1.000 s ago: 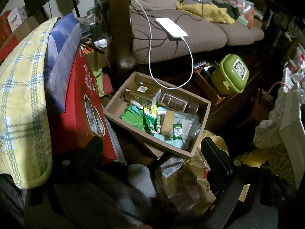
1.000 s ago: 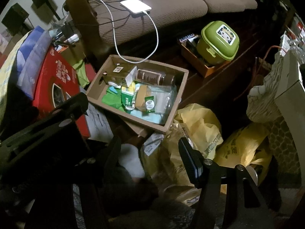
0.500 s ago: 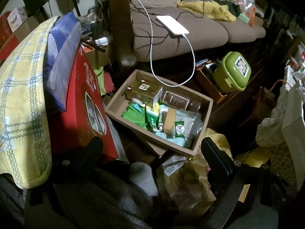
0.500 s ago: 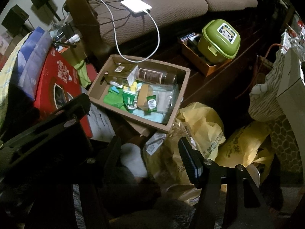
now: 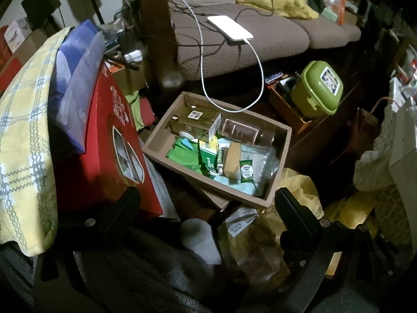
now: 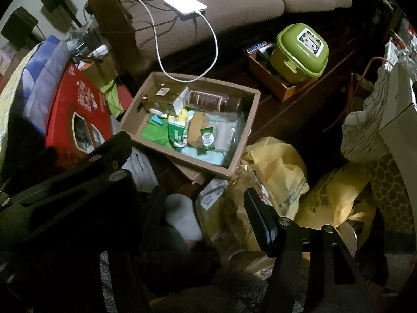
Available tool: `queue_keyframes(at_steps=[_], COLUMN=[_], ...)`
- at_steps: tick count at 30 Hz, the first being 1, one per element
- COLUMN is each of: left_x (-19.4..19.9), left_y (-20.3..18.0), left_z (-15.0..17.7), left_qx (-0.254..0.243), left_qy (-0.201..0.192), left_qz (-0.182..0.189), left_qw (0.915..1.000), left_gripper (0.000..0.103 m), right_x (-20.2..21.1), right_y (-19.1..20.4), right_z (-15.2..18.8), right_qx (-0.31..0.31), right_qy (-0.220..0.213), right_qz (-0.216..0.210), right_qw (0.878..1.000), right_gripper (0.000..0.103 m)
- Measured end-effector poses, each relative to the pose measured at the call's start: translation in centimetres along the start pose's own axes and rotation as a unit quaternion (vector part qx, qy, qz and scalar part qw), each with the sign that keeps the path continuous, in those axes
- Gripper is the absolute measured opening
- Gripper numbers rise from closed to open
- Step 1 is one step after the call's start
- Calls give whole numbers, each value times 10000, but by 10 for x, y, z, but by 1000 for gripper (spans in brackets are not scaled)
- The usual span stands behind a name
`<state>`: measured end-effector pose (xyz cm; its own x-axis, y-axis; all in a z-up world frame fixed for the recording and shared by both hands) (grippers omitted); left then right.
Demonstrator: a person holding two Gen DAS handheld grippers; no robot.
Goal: Organize objects
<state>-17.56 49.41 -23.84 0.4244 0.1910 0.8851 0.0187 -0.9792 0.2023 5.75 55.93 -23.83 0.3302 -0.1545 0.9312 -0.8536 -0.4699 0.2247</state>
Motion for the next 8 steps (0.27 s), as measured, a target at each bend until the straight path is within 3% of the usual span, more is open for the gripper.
queue_keyframes(at_steps=[8], left_x=[-1], left_y=[1], left_z=[1], left_qx=[23], left_qy=[22], left_qz=[10], left_qw=[10000], left_gripper=[102], right_x=[-2], right_y=[-2], right_z=[0], right_qx=[5], right_qy=[23], right_qz=[13], right_qw=[10000], right_gripper=[64])
Point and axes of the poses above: each gripper's, at about its wrist camera, not at the fingertips, and x roughly against the way its jaws point, y to its left, z to its underside, the point moved 7 cm from there along -x, roughly the way its jaws point, and after that the axes turned 12 degrees about -x, right-handed, at the moved point
